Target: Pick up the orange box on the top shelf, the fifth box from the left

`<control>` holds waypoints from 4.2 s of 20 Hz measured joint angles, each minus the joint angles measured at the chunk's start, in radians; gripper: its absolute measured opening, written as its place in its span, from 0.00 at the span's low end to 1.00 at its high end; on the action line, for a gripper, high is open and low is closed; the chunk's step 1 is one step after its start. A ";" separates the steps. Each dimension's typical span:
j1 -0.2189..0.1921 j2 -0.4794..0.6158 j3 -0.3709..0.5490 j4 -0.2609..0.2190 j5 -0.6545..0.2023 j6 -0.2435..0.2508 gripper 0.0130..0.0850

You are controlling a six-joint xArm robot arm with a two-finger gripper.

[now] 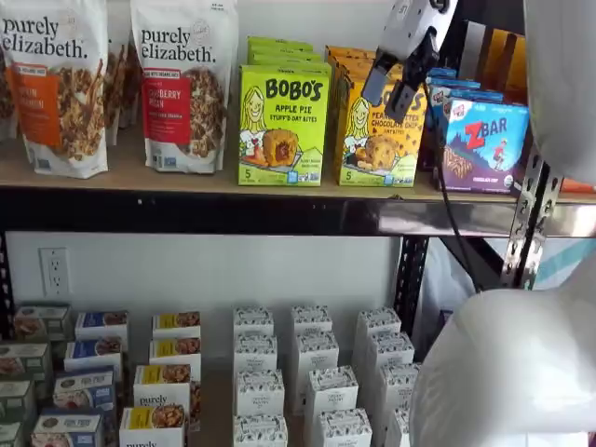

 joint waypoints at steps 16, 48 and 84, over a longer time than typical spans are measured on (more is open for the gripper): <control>-0.025 -0.118 0.154 0.123 -0.183 -0.009 1.00; -0.080 -0.118 0.231 0.084 -0.657 -0.129 1.00; -0.116 0.186 -0.127 -0.066 -0.312 -0.155 1.00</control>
